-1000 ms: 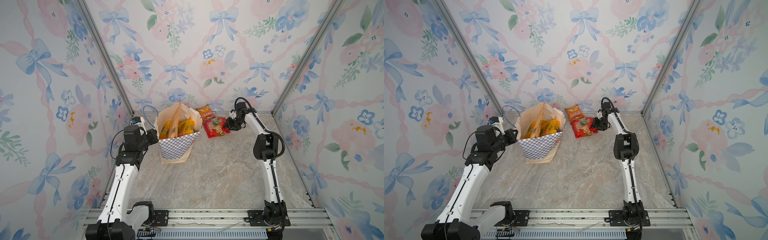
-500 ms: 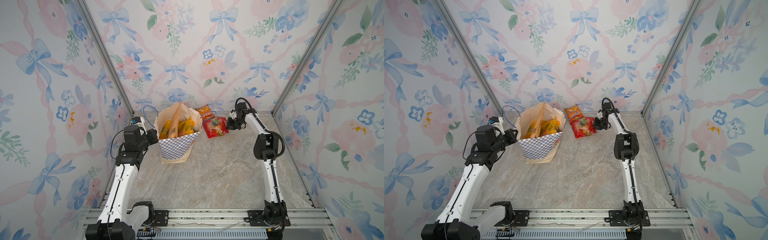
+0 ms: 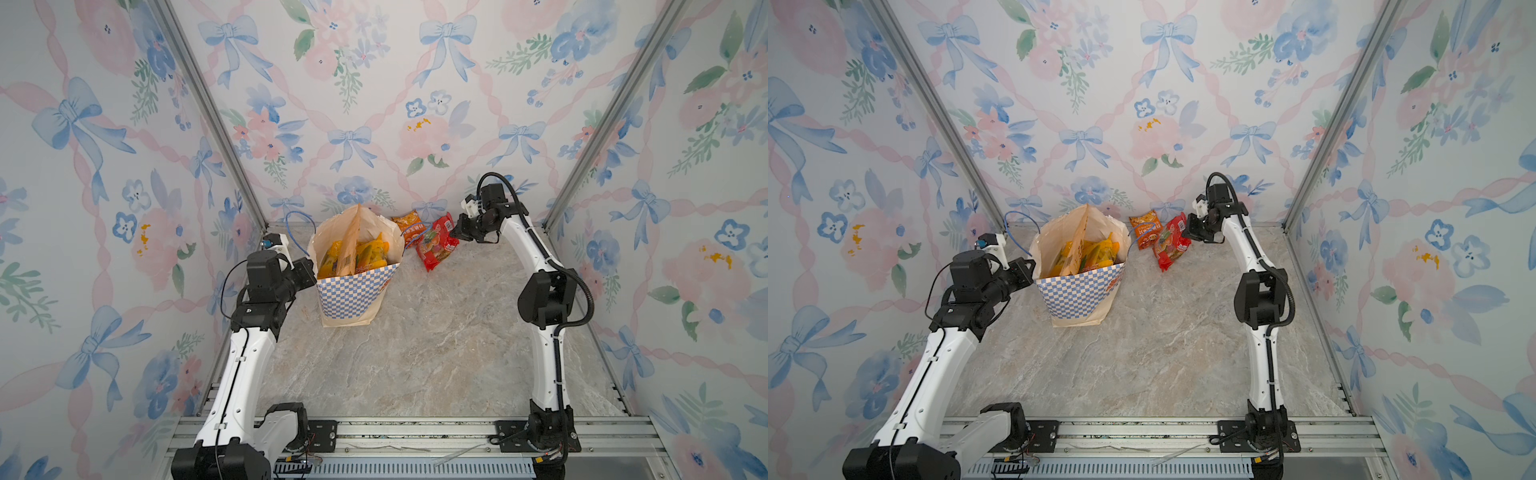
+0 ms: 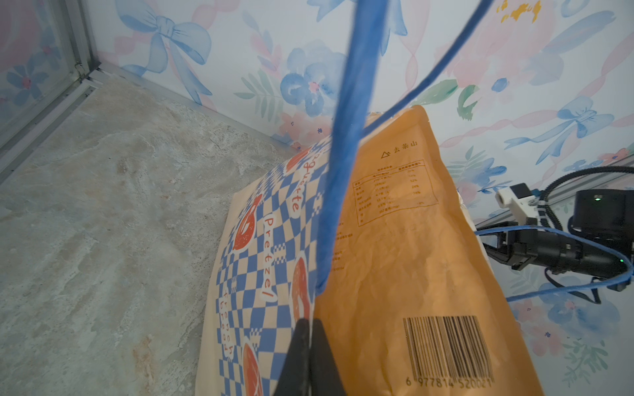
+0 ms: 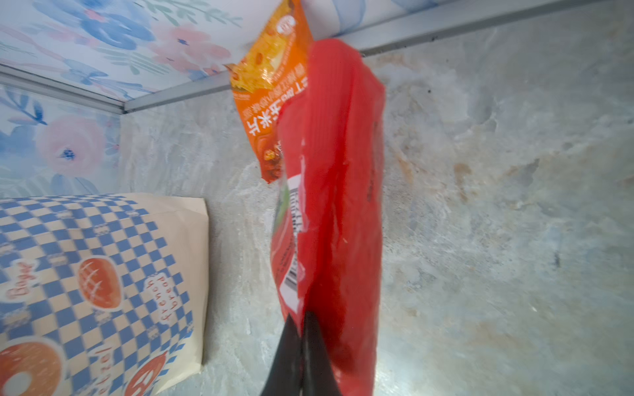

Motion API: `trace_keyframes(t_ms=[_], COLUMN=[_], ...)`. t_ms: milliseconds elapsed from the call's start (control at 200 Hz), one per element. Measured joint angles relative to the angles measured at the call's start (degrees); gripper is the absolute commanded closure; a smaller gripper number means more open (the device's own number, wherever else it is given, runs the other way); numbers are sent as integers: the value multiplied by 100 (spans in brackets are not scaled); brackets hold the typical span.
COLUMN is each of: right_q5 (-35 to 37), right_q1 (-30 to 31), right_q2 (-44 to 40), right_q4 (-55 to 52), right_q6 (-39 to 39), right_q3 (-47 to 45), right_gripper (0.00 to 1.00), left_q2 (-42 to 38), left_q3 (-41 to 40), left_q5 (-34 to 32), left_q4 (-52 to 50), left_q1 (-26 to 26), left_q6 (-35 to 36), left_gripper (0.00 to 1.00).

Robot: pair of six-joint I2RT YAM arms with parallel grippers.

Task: Place the snacks into the paper bag
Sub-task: Pick up the snack from the top-center of the table.

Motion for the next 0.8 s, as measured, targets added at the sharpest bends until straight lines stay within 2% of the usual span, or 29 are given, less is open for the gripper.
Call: trace_keyframes(t_ms=[370,800], right_q5=[4,2], right_q1=[205,1104], right_q2=[-1095,-2492], right_q4=[-138,-153], right_q6=[133,133], right_q3=[450,1005], right_gripper=[100,100], left_q2=[0,0], left_q3=[0,0], left_q5=[17,44], left_q4=[0,0], left_q1=[0,0], left_q6=[0,0], left_gripper=[100,100])
